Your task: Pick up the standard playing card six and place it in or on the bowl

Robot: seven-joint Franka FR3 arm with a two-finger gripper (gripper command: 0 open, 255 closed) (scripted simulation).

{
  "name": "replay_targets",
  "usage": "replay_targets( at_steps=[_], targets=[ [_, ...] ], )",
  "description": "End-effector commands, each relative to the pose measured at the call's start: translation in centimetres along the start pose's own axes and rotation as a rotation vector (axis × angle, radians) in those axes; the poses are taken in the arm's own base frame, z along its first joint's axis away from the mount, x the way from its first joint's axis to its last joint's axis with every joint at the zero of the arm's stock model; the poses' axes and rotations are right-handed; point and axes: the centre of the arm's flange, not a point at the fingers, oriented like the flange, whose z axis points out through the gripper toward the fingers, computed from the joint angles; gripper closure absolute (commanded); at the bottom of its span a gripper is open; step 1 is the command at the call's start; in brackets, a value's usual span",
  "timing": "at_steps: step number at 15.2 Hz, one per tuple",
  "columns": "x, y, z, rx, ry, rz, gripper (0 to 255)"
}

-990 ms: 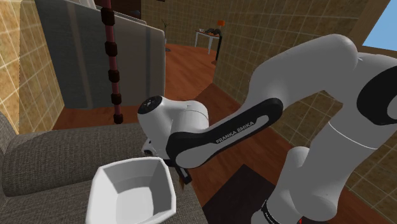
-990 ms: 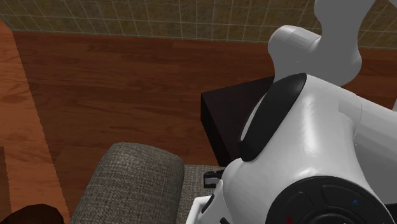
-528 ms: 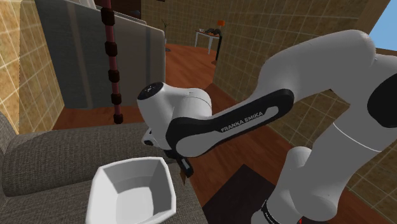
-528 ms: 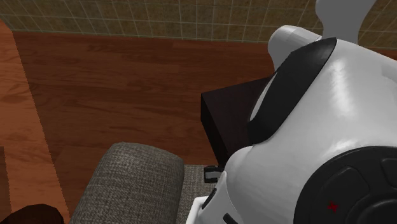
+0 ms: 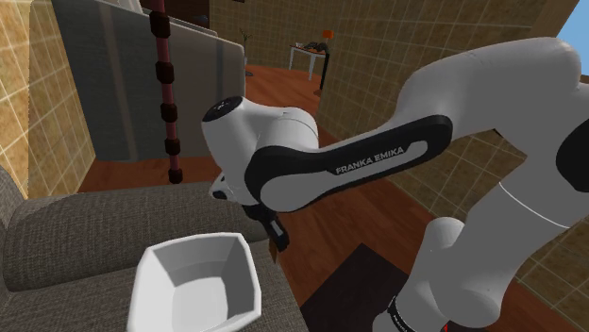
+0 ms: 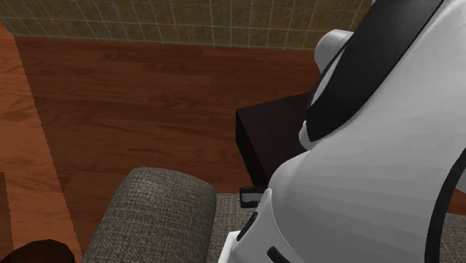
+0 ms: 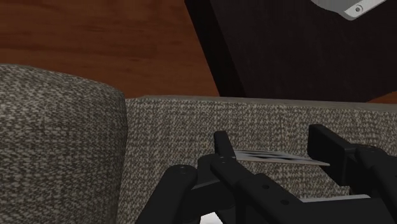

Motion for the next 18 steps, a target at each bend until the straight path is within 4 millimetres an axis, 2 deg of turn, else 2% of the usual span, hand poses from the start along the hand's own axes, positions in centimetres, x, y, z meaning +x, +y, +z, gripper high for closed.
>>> replay_targets(
  at_steps=[1,15,18],
  targets=[
    [-0.5,-0.1,-1.0,0.0,0.0,0.0,255],
    [-3.3,-0.5,-7.8,0.0,0.0,0.0,255],
    [0.1,-0.3,-9.8,0.0,0.0,0.0,255]
  ],
)
